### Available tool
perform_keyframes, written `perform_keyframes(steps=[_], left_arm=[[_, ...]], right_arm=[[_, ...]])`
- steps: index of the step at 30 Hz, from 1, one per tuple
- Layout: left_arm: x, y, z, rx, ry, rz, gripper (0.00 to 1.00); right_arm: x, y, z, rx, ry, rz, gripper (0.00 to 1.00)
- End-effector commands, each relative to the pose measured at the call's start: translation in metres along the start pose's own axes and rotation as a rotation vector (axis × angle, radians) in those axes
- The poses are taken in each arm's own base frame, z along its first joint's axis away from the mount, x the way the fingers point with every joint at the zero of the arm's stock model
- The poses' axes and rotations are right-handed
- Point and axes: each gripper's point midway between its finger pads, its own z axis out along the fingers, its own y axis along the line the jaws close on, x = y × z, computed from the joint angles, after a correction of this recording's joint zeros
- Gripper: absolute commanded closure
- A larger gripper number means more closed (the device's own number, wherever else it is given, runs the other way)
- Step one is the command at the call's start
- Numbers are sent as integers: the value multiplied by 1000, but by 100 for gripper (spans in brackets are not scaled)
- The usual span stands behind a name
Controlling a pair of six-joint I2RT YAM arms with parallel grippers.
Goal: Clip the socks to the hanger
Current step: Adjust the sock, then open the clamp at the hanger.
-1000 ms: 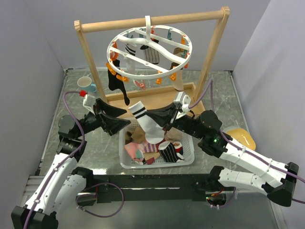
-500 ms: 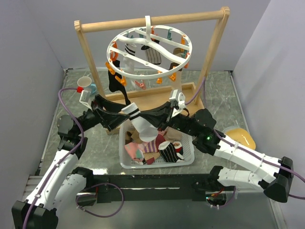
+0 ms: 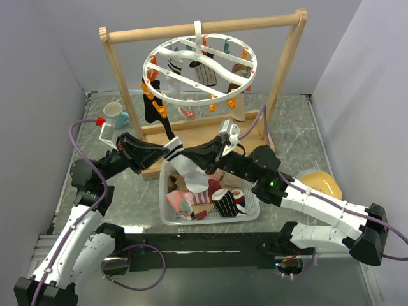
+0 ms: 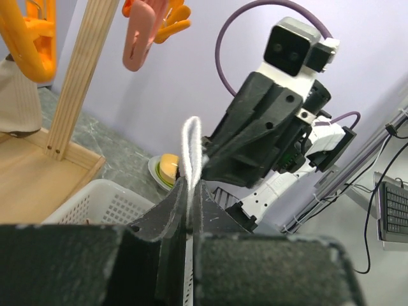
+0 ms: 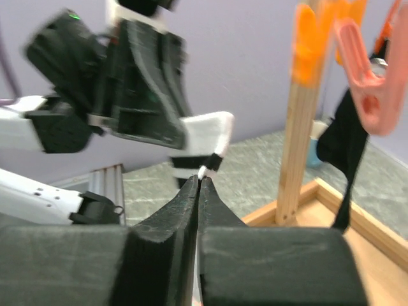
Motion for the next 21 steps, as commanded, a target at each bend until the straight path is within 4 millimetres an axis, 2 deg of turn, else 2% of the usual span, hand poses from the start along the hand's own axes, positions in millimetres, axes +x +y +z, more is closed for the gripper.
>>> perform_keyframes(steps=[1,3,4,8,9,10,12,14,17,21], left_arm=[[-14,-19,0,41,-16,94,94],[-13,-16,-2,20,-11,119,94],[-15,-16,-2,16,-10,137,95],[-14,-13,-4,-12,6,185,97],[-12,-8,-4,-29,16,192,97],[-14,-7,-4,-39,19,205,98],[-13,3,-4,-83,30,221,99],[-15,8,-4,-111,32,243,99],[-12,20,-6,-165,43,249,99],[-5,22,-9,-166,59,255,99]], right_arm=[[-17,-18,6,108,7,-68,74],[-19,-25,3,144,31,-127,67],[-21,-28,-2,169,46,-148,59],[-38,-49,-18,335,70,-256,53],[-41,-52,-19,354,79,-312,50],[-49,-46,-18,356,72,-336,46],[-58,-53,-20,421,84,-402,45],[-65,-50,-14,444,82,-425,42],[-77,-58,-6,512,71,-475,38],[-90,-68,5,575,59,-540,30]])
